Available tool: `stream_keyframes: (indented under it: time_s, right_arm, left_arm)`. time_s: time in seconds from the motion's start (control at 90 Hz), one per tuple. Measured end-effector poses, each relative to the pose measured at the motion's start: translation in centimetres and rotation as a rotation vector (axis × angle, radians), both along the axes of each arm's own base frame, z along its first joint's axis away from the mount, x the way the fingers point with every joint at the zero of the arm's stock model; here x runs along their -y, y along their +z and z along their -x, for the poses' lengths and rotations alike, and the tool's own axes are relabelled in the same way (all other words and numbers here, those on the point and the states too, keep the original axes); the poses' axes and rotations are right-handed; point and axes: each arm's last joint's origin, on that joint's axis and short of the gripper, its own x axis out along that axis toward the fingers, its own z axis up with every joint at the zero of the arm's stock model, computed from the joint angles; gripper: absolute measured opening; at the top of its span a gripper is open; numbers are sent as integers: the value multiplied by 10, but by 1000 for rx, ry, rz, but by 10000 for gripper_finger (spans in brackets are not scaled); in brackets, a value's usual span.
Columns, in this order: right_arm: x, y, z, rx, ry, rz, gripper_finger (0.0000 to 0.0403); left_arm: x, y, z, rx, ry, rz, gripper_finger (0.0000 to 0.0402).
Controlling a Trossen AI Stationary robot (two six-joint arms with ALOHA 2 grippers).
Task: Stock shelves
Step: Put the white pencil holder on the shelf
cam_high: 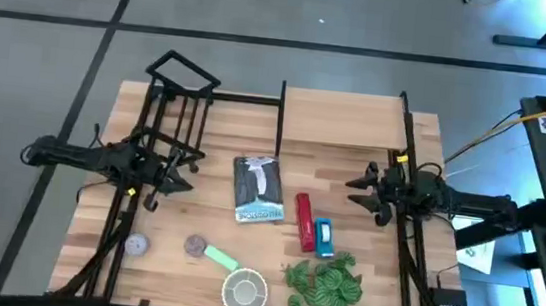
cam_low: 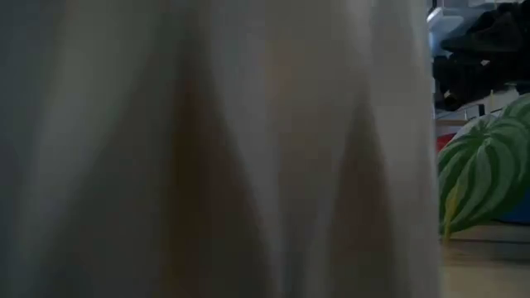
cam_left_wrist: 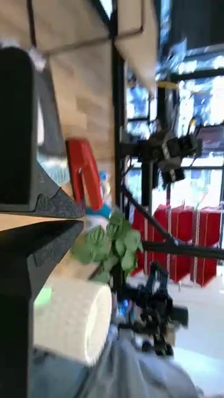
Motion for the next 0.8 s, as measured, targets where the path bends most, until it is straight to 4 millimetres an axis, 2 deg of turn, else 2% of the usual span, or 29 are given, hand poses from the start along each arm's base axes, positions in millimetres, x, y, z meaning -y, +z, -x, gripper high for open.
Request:
stream_keyframes:
  time_s: [0.189, 0.3, 0.522, 0.644, 0.8]
  right_arm:
    - [0, 0, 0, 0, 0, 0, 182]
    - [0, 0, 0, 0, 0, 0, 182]
    - [0, 0, 0, -3, 0, 0, 182]
    - [0, -2, 0, -15, 0, 0, 182]
    - [0, -2, 0, -18, 0, 0, 182]
  left_arm:
    - [-1, 2, 0, 17, 24, -6, 0]
    - [0, 7, 0, 53, 6, 164, 0]
    - [-5, 42, 10, 412, 24, 468, 0]
    - [-6, 53, 17, 549, 43, 449, 0]
    - [-5, 69, 14, 541, 30, 427, 0]
